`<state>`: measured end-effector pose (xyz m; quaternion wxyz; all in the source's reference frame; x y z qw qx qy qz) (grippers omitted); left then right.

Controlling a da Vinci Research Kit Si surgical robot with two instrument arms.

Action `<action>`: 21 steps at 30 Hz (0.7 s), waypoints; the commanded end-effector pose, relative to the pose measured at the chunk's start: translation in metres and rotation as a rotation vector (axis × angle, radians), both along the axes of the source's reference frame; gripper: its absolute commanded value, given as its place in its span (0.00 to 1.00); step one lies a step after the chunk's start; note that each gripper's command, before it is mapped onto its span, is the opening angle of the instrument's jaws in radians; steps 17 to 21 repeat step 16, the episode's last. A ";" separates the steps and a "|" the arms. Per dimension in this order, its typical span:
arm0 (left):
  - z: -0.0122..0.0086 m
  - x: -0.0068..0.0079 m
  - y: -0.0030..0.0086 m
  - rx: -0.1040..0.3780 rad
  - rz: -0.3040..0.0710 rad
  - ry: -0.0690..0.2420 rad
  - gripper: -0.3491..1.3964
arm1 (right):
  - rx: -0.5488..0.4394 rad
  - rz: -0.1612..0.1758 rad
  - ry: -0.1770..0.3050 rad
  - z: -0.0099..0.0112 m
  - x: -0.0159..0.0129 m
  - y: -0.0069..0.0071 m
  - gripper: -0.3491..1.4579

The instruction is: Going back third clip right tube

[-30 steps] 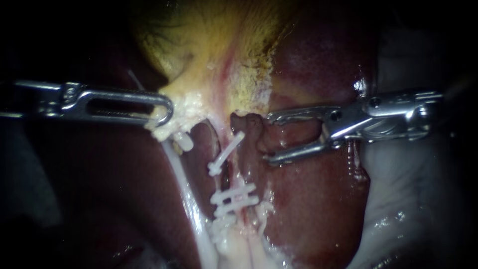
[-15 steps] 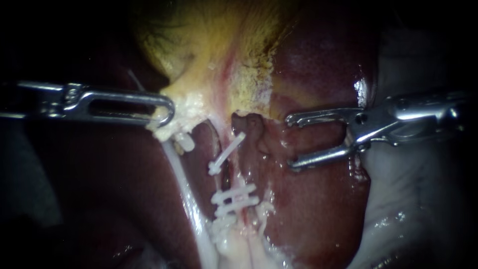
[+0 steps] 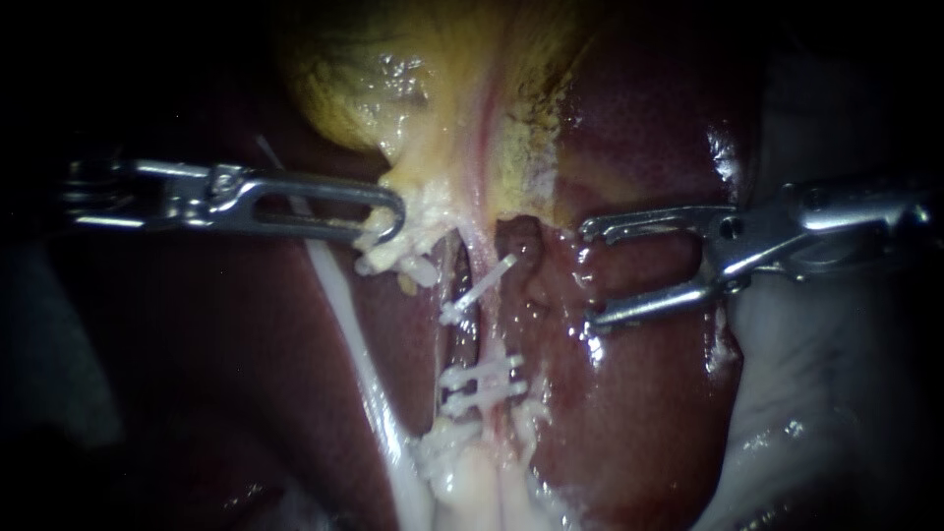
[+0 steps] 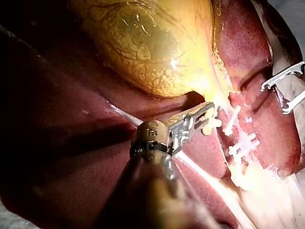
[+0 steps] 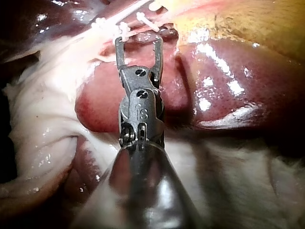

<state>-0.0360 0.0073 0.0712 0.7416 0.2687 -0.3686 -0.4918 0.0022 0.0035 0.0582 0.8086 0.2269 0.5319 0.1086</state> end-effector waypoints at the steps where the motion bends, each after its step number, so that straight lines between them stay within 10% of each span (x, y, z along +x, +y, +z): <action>1: 0.0005 0.0001 -0.0001 0.007 0.000 0.002 0.00 | 0.001 0.002 0.002 -0.0002 0.0000 0.0000 0.47; 21: 0.0019 -0.0006 -0.0003 0.017 0.001 0.003 0.00 | -0.005 0.002 0.009 -0.0009 -0.0001 0.0003 0.47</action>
